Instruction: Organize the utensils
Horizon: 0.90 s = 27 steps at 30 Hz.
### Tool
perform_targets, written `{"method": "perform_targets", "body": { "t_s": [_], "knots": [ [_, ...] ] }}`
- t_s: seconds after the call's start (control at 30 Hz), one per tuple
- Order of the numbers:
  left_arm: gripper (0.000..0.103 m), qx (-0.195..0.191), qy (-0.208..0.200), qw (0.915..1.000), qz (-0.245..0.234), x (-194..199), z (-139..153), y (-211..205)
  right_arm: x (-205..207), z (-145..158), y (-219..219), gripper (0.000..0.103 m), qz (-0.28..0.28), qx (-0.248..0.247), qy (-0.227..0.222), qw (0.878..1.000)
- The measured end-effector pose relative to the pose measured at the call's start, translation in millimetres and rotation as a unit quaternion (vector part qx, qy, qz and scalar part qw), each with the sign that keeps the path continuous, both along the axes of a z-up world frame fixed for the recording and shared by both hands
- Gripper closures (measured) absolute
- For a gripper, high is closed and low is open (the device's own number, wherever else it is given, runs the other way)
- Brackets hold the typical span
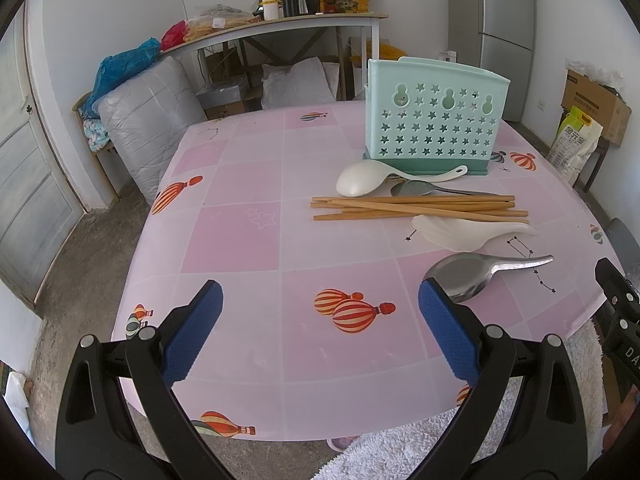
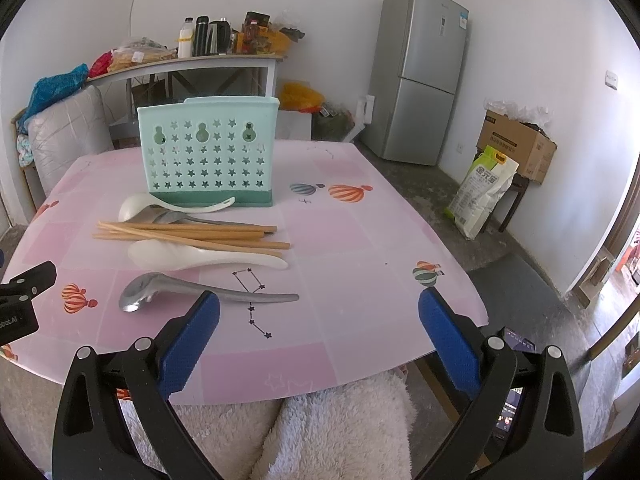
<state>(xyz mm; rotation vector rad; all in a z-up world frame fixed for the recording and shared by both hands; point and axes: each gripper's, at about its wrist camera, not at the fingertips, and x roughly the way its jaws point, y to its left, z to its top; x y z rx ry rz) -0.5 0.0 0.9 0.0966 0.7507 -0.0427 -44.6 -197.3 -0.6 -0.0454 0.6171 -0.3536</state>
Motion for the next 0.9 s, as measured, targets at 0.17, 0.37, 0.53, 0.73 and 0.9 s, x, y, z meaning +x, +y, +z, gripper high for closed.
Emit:
{"method": "perform_targets", "body": {
  "t_s": [0.17,0.37,0.53,0.73,0.9],
  "knots": [
    [0.009,0.001,-0.001,1.0000,0.001,-1,2,-1,1,0,0,0.006,0.000,0.000,-0.001,1.000],
    [0.009,0.004,0.002,1.0000,0.002,-3,-7,-3,1,2,-1,0.006,0.002,0.000,-0.001,1.000],
    [0.009,0.007,0.001,1.0000,0.001,-7,-9,-6,1,1,-1,0.006,0.003,0.001,-0.002,1.000],
    [0.009,0.006,0.002,1.0000,0.002,3,-3,3,1,2,-1,0.006,0.003,0.001,-0.003,1.000],
    [0.009,0.005,0.004,1.0000,0.002,1,-3,5,1,2,-1,0.006,0.003,0.000,-0.003,1.000]
  ]
}}
